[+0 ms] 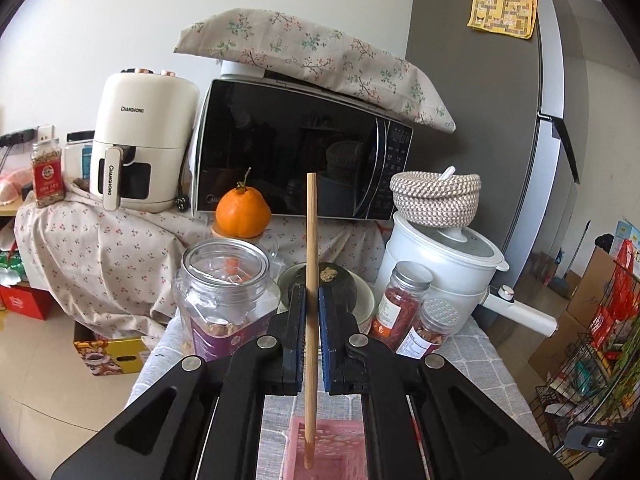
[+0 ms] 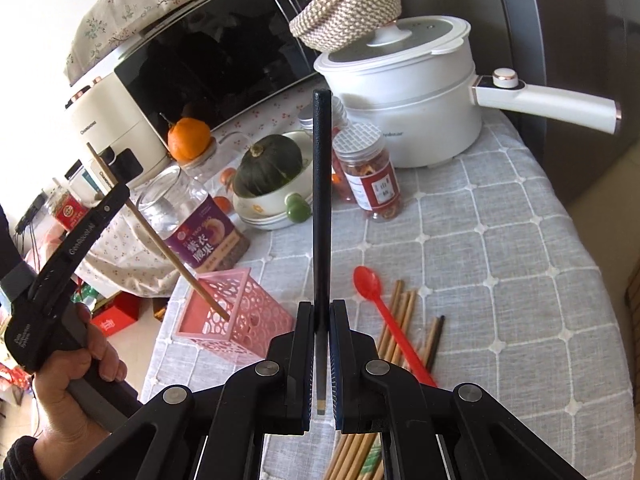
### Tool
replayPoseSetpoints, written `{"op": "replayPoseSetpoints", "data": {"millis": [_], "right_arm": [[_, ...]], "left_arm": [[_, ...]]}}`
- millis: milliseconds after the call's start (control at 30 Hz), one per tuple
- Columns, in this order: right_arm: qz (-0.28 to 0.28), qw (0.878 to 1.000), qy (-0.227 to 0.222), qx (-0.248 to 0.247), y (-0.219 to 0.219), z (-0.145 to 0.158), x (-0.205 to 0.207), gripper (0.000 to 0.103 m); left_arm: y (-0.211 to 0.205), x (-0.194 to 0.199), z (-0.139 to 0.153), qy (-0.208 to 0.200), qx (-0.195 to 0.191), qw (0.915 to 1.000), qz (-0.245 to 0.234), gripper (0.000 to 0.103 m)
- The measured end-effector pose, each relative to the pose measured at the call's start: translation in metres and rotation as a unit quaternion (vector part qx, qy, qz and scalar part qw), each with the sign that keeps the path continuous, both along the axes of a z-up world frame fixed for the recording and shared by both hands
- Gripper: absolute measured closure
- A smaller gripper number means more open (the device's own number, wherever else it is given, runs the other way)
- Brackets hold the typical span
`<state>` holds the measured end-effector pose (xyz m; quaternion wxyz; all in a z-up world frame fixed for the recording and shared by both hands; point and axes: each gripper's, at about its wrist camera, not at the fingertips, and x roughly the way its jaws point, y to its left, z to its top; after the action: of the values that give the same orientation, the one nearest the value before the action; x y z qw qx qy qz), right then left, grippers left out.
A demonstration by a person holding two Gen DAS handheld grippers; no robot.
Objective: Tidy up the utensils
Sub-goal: 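Lift the wooden chopstick over the pink basket while the right tool lifts the black chopstick, then lower both chopsticks into the pink basket and open both tools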
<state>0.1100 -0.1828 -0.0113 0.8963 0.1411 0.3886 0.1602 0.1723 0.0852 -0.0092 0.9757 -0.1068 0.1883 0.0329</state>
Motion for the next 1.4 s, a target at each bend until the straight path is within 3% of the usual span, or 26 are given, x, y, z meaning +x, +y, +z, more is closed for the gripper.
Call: {"op": "replayPoseSetpoints", "data": {"millis": [133, 300, 400, 467, 667, 800, 967, 1100, 1400], "right_arm": [[0.002, 1.000, 0.001, 0.000, 0.003, -0.001, 0.001, 0.098], [0.011, 1.000, -0.007, -0.002, 0.011, 0.005, -0.002, 0.098], [0.016, 1.000, -0.018, -0.005, 0.019, 0.012, -0.005, 0.098], [0.021, 0.999, -0.023, -0.007, 0.025, 0.017, -0.006, 0.098], [0.032, 0.998, -0.052, -0.016, 0.045, 0.042, -0.008, 0.098], [0.040, 0.997, -0.071, -0.011, 0.062, 0.064, 0.000, 0.098], [0.048, 0.994, -0.092, -0.017, 0.086, 0.078, 0.014, 0.098], [0.041, 0.996, -0.083, -0.018, 0.097, 0.065, 0.034, 0.098], [0.025, 0.999, -0.037, -0.029, 0.111, 0.022, 0.081, 0.097]], "left_arm": [[0.002, 0.012, -0.012, 0.034, -0.005, 0.9994, -0.002, 0.096], [0.010, 0.014, -0.017, 0.079, -0.043, 0.9960, -0.004, 0.091], [0.010, 0.004, -0.014, 0.106, -0.042, 0.9934, -0.006, 0.073], [0.011, -0.007, -0.011, 0.118, -0.038, 0.9922, -0.007, 0.052], [0.020, -0.042, -0.003, 0.165, -0.034, 0.9858, 0.008, 0.036], [0.031, -0.061, -0.006, 0.208, -0.048, 0.9767, 0.020, 0.032], [0.040, -0.076, -0.012, 0.209, -0.044, 0.9767, 0.019, 0.029], [0.046, -0.073, -0.016, 0.214, -0.029, 0.9763, 0.021, 0.028], [0.050, -0.067, -0.018, 0.220, -0.039, 0.9747, 0.008, 0.028]]}}
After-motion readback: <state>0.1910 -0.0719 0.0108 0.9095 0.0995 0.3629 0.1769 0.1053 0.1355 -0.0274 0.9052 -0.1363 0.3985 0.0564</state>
